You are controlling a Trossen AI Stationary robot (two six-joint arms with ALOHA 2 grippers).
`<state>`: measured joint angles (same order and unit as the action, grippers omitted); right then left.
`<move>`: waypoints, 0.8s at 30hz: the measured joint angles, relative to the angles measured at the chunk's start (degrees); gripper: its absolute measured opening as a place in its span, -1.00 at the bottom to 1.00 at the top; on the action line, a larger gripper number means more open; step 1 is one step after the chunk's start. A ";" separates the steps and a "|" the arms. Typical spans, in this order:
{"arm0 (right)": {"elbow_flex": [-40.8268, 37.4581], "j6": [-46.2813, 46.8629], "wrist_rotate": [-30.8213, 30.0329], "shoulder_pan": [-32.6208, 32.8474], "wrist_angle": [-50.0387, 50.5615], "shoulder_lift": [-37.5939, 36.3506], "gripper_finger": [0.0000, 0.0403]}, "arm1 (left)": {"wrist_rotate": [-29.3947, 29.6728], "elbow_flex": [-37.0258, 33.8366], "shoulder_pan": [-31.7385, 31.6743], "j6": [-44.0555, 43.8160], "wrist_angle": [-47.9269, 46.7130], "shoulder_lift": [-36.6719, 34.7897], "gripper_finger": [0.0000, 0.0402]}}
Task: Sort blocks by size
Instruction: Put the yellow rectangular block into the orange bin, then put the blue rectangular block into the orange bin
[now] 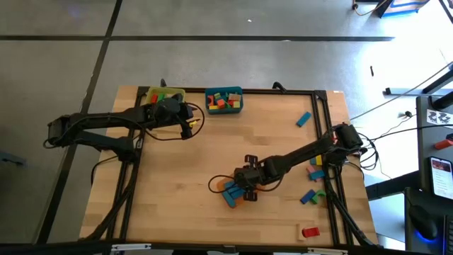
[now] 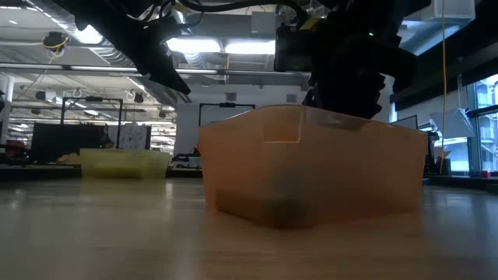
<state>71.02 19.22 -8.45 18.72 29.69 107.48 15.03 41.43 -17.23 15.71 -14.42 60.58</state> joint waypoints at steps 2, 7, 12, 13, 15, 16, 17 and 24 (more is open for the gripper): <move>0.00 0.00 0.02 0.00 0.00 0.00 -0.35 | 0.00 0.00 0.02 -0.27 -0.04 0.00 -0.02; 0.00 0.66 0.50 0.00 0.00 0.00 -0.17 | 0.00 0.00 0.01 -0.29 -0.21 0.00 -0.02; 1.02 -0.37 0.52 0.00 1.94 0.00 0.07 | 0.00 0.00 -0.01 -0.29 -0.50 0.00 -0.02; 2.00 -1.02 0.52 0.00 3.27 0.00 0.10 | 0.00 0.00 0.00 -0.29 -0.48 0.00 -0.02; 4.36 -1.51 0.51 0.00 6.80 -0.51 0.14 | 0.00 0.00 0.01 -0.29 -0.49 0.00 -0.02; 5.78 -1.53 0.49 0.00 8.95 -1.10 0.15 | 0.00 0.00 0.00 -0.29 -0.46 0.00 -0.02; 7.12 -1.53 0.23 0.00 11.14 -1.76 0.15 | 0.00 0.00 -0.01 -0.29 -0.44 0.00 -0.02; 13.66 0.29 -9.77 -1.06 27.11 -7.05 0.09 | 0.00 0.02 0.01 -0.39 -0.59 0.00 -0.02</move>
<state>84.68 19.52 -18.21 17.66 56.80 100.43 15.03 41.45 -17.22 15.32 -15.01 60.58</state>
